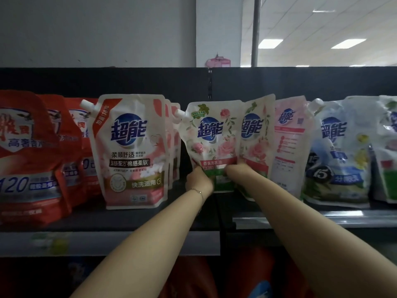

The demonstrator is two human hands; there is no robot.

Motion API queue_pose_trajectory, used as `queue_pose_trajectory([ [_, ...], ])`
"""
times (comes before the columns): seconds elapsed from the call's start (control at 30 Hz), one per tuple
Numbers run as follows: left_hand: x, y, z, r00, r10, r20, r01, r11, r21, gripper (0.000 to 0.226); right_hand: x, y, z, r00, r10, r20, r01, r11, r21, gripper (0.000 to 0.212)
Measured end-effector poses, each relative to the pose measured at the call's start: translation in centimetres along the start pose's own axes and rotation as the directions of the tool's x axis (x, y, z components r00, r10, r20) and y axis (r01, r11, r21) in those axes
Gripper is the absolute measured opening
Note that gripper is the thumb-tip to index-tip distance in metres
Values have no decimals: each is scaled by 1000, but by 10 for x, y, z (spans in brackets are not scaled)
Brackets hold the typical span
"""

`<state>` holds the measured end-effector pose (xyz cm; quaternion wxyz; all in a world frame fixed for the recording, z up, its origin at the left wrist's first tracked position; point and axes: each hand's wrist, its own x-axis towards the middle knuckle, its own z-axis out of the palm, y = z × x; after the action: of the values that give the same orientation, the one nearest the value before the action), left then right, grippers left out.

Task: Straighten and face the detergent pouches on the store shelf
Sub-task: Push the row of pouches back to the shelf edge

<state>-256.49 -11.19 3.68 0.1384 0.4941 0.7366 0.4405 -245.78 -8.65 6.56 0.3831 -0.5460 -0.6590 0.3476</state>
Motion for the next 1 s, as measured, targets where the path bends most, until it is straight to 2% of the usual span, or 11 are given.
queue_pose_trajectory([
  [0.1,7,-3,1,1000,4,-24,-4,1000,3,27,1,1,1,999,12,-44,-15,999,-52,63],
  [0.2,15,-3,1,1000,-1,-7,1,1000,-20,64,4,6,-1,995,63,-73,-72,989,-126,73],
  [0.27,18,-1,2,1000,-5,4,5,1000,-11,84,5,11,-4,996,45,-78,-57,987,-151,82],
  [0.43,24,12,15,999,-23,23,24,999,-22,113,10,22,-23,994,36,-102,-50,988,-145,88],
  [0.6,31,23,15,991,-109,73,114,991,-73,126,14,26,-35,993,52,-105,-64,991,-116,87],
  [0.73,26,21,5,985,-156,79,163,983,-87,103,6,25,-28,999,27,-27,-31,990,-139,90],
  [0.83,28,14,-6,990,-113,84,114,993,-9,80,-2,21,-22,1000,25,6,-24,986,-165,87],
  [0.87,27,12,-10,991,-74,108,70,997,43,68,-5,20,-22,999,32,8,-30,984,-174,80],
  [0.93,21,10,-17,990,-1,139,-14,994,109,46,-11,18,-23,1000,23,-1,-23,979,-202,46],
  [0.97,18,9,-19,988,29,153,-48,991,122,39,-15,18,-26,1000,17,-11,-19,977,-213,30],
  [1.0,15,8,-19,985,59,162,-79,989,122,34,-19,20,-29,1000,11,-26,-17,972,-233,23],
])
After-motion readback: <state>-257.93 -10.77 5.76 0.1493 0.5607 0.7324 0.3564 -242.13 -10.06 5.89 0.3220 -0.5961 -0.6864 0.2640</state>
